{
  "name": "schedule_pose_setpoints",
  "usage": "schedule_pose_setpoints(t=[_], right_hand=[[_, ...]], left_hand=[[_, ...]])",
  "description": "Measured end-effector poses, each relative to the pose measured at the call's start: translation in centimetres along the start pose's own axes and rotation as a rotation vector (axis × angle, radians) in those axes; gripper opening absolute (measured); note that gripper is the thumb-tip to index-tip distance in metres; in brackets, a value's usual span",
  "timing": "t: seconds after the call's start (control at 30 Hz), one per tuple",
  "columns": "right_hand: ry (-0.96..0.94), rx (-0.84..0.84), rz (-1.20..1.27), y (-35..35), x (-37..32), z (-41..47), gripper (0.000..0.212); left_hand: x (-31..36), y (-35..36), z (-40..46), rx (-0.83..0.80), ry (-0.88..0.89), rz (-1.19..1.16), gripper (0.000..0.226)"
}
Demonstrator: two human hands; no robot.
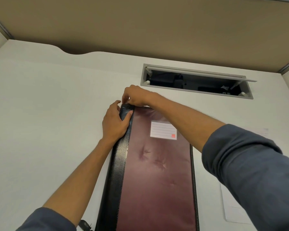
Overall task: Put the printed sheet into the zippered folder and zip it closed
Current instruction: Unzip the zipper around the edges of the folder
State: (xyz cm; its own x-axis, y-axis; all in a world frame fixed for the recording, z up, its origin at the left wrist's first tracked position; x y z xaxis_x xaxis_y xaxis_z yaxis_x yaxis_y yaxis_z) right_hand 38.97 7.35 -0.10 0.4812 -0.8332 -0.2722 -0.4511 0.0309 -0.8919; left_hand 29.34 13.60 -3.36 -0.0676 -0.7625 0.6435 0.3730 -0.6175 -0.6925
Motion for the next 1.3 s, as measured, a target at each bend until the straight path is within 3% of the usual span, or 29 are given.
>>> schedule_pose_setpoints(t=[0.33,0.83,1.3], right_hand=[[-0.151,0.214,-0.387,-0.2,0.9,-2.9,0.028],[-0.140,0.228,-0.482,-0.5,6.9,-7.3,0.028],[0.039,0.283,-0.421,-1.9,16.4,-13.0,0.025]], left_hand=[[0.9,0.5,0.2,-0.102,0.044,0.199,0.050],[1.3,0.9,0.3,-0.174,0.026,0.188,0.041],[1.4,1.0,0.2,-0.180,0.039,0.252,0.042]])
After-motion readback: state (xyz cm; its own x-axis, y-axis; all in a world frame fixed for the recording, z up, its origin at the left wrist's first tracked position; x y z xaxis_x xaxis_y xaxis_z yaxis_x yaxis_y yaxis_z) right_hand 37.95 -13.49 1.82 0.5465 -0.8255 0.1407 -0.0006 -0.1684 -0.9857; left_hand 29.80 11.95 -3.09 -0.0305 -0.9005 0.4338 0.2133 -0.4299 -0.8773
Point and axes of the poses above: each hand's wrist, its own z-axis towards the middle knuckle, its own y-axis out of the palm, x = y × z, the point moved 10 cm from there along z, towards the middle knuckle, and after that the axes turned 15 degrees about y, right-handed, at the moved point
